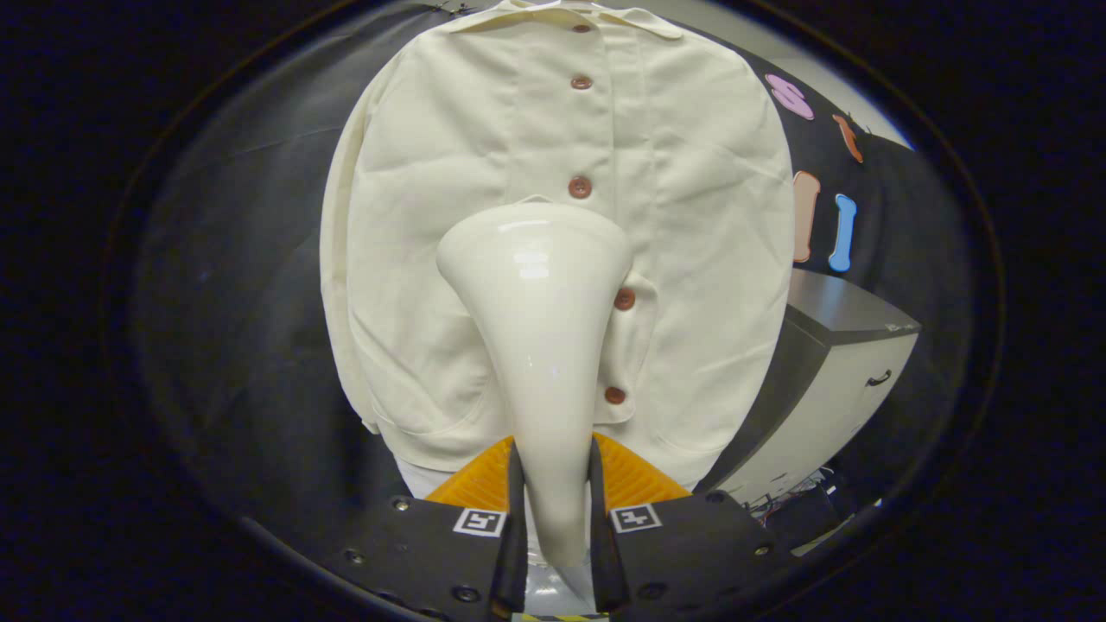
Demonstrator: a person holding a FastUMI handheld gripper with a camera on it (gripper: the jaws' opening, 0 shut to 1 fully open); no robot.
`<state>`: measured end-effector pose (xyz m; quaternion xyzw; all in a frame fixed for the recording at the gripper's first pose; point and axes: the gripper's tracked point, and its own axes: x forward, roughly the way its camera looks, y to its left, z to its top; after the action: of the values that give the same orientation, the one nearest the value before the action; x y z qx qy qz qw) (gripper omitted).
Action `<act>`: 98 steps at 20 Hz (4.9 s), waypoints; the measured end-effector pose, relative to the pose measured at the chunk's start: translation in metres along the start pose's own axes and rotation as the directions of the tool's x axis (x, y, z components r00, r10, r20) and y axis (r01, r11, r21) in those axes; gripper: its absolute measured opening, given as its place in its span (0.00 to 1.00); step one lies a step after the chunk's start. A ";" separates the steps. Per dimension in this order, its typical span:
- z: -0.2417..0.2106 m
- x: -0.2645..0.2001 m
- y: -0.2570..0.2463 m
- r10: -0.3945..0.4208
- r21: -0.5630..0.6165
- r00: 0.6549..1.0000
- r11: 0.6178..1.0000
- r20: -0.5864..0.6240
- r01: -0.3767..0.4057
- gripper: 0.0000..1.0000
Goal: Iron the clothes twice with a garment steamer, once on the left side and once on the right side.
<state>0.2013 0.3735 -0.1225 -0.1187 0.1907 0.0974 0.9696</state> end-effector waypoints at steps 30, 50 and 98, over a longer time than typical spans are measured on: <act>0.032 -0.135 -0.047 -0.054 0.101 0.997 0.994 0.057 0.048 0.30; 0.231 -0.057 -0.151 -0.097 0.041 0.982 0.995 0.162 0.091 0.29; -0.064 0.015 -0.138 -0.189 0.112 0.972 0.972 -0.141 0.206 0.30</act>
<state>0.2256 0.2276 -0.1591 -0.0818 0.2461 -0.0199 0.9656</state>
